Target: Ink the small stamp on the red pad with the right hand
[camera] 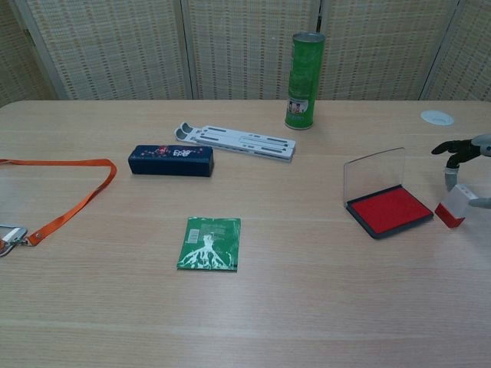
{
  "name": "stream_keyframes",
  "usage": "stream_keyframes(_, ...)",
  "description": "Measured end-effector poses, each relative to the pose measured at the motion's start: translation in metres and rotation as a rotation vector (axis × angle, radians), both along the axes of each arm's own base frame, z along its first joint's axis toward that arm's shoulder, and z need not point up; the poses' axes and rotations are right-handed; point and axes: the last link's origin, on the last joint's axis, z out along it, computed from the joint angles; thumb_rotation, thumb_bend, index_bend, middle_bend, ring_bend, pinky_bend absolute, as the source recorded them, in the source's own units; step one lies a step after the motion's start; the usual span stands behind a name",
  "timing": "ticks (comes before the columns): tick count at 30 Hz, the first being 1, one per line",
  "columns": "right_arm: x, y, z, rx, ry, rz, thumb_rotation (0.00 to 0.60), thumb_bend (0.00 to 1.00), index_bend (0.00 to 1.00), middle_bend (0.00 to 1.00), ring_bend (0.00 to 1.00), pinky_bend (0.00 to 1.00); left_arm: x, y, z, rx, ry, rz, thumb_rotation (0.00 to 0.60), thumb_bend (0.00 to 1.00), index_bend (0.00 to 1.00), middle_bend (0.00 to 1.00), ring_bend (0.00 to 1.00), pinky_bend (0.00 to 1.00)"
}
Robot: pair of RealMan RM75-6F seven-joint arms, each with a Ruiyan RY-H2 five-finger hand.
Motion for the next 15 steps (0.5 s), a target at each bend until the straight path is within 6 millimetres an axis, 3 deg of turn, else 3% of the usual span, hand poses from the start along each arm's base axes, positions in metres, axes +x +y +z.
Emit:
stream_keyframes(9, 0.014, 0.010, 0.007, -0.003, -0.046, 0.018, 0.600, 0.39, 0.52, 0.23, 0.00, 0.00, 0.001, -0.001, 0.000, -0.002, -0.003, -0.005, 0.600, 0.09, 0.00, 0.00, 0.00, 0.18)
stream_keyframes(15, 0.028, 0.016, 0.013, -0.012, -0.051, 0.054, 0.600, 0.39, 0.54, 0.46, 0.19, 0.00, 0.001, -0.001, 0.000, -0.005, -0.004, -0.004, 0.600, 0.09, 0.00, 0.00, 0.00, 0.18)
